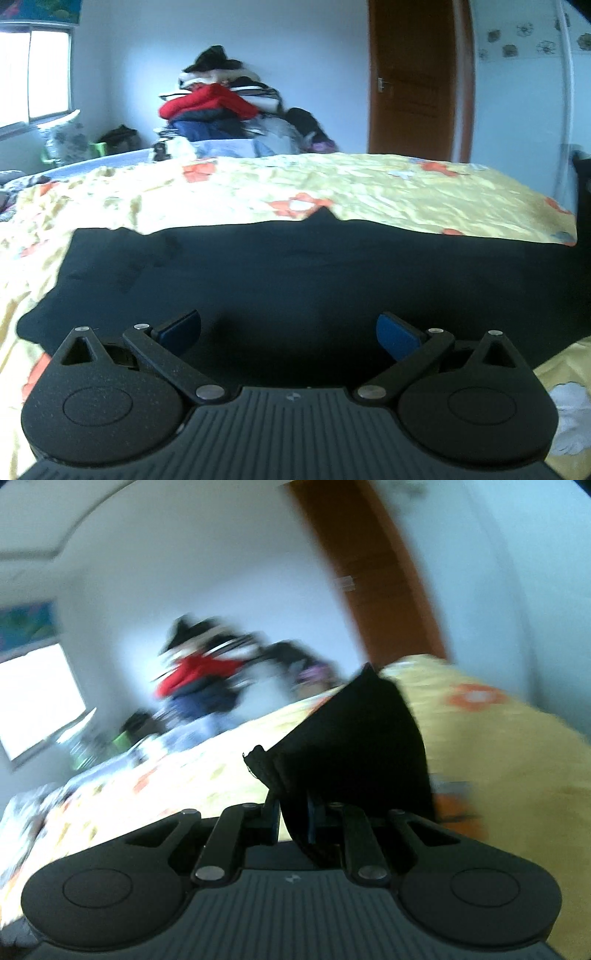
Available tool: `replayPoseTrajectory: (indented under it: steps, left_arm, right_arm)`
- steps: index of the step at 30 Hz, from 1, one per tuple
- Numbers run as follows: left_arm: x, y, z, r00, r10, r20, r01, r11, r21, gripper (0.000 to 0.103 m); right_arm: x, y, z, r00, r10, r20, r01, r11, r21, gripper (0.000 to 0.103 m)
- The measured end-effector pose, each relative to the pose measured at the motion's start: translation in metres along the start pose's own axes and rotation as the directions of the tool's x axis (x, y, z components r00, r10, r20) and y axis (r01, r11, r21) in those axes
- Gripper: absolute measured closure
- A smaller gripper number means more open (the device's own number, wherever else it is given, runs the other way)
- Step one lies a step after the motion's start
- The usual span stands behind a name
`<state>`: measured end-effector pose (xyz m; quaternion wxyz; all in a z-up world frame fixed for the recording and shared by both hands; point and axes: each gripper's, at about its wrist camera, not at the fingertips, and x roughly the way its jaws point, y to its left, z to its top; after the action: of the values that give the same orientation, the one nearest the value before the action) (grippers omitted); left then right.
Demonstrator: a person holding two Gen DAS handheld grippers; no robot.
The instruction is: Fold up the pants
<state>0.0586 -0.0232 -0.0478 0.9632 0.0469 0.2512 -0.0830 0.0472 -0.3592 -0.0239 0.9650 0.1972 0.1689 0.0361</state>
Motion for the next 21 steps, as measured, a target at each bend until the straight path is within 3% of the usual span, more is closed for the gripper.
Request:
replayPoseTrajectory:
  steps: [3, 6, 10, 14, 16, 18, 19, 21]
  left_arm:
    - [0.006, 0.010, 0.000, 0.999, 0.000, -0.042, -0.002, 0.999, -0.053, 0.000]
    - [0.011, 0.019, 0.000, 0.997, -0.009, -0.075, 0.003, 0.996, -0.090, 0.000]
    - [0.012, 0.020, -0.002, 0.995, -0.013, -0.094, 0.005, 0.996, -0.092, 0.000]
    - [0.016, 0.017, -0.002, 0.994, -0.003, -0.110, -0.005, 0.997, -0.073, 0.000]
    - [0.017, 0.014, -0.002, 0.994, 0.003, -0.114, -0.010, 0.998, -0.063, 0.000]
    - [0.018, 0.014, -0.002, 0.993, 0.005, -0.116, -0.012, 0.998, -0.059, 0.000]
    - [0.018, 0.014, -0.002, 0.993, 0.004, -0.116, -0.011, 0.998, -0.060, 0.000]
    - [0.017, 0.014, -0.003, 0.993, 0.004, -0.116, -0.011, 0.998, -0.061, 0.000]
  right_arm:
    - [0.030, 0.049, -0.019, 0.988, 0.109, -0.107, -0.120, 0.988, -0.097, 0.089]
    - [0.065, 0.087, -0.045, 0.954, 0.193, -0.228, -0.228, 0.963, -0.141, 0.089]
    - [0.080, 0.114, -0.073, 0.916, 0.229, -0.330, -0.291, 0.945, -0.152, 0.089]
    - [0.080, 0.122, -0.079, 0.898, 0.221, -0.381, -0.306, 0.935, -0.179, 0.089]
    - [0.062, 0.120, -0.072, 0.920, 0.192, -0.342, -0.275, 0.937, -0.214, 0.089]
    - [0.046, 0.112, -0.066, 0.950, 0.119, -0.289, -0.195, 0.948, -0.252, 0.088]
    - [0.039, 0.107, -0.059, 0.963, 0.063, -0.262, -0.139, 0.950, -0.281, 0.083]
    - [0.031, 0.103, -0.055, 0.967, 0.000, -0.254, -0.093, 0.931, -0.353, 0.054]
